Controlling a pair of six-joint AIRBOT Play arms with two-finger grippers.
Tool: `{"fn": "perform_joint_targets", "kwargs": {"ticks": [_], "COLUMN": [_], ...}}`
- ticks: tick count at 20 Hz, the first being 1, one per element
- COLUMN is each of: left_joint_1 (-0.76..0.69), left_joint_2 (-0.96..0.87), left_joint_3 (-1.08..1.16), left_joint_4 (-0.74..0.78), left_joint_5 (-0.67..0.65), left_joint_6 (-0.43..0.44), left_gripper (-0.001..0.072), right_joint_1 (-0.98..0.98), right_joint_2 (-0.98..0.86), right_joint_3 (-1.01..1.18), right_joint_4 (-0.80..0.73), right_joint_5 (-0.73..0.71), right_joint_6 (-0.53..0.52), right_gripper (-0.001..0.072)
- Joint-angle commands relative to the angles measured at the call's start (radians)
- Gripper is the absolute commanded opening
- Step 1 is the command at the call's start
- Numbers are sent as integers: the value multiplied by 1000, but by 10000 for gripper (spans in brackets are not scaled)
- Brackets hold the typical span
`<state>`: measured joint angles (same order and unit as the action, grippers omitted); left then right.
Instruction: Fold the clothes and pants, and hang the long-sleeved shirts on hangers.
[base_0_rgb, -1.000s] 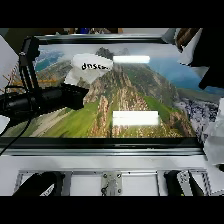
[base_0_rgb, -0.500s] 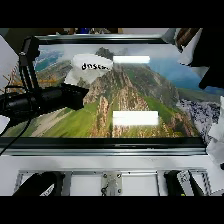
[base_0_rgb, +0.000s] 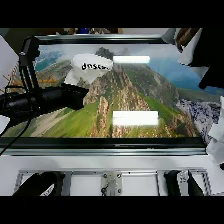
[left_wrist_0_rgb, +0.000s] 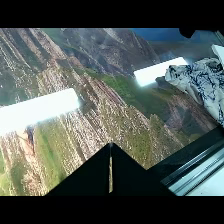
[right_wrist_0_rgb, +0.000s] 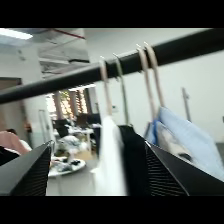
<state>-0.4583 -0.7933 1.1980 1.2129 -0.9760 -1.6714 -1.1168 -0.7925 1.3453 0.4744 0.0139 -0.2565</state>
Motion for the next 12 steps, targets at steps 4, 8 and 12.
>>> {"fn": "perform_joint_targets", "kwargs": {"ticks": [4, 8, 12], "left_joint_1": [1, 1, 1], "left_joint_2": [0, 0, -1], "left_joint_3": [1, 1, 0], "left_joint_4": [0, 0, 0], "left_joint_5": [0, -1, 0], "left_joint_6": [-1, -1, -1], "left_gripper": [20, 20, 20], "right_joint_1": [24, 349, 830], "right_joint_2": [47, 37, 32], "right_joint_3": [-1, -55, -164], "right_joint_4": [-74, -467, -834], "right_joint_5": [822, 974, 989], "right_joint_6": [154, 409, 543], "right_gripper": [630, 631, 631]}}
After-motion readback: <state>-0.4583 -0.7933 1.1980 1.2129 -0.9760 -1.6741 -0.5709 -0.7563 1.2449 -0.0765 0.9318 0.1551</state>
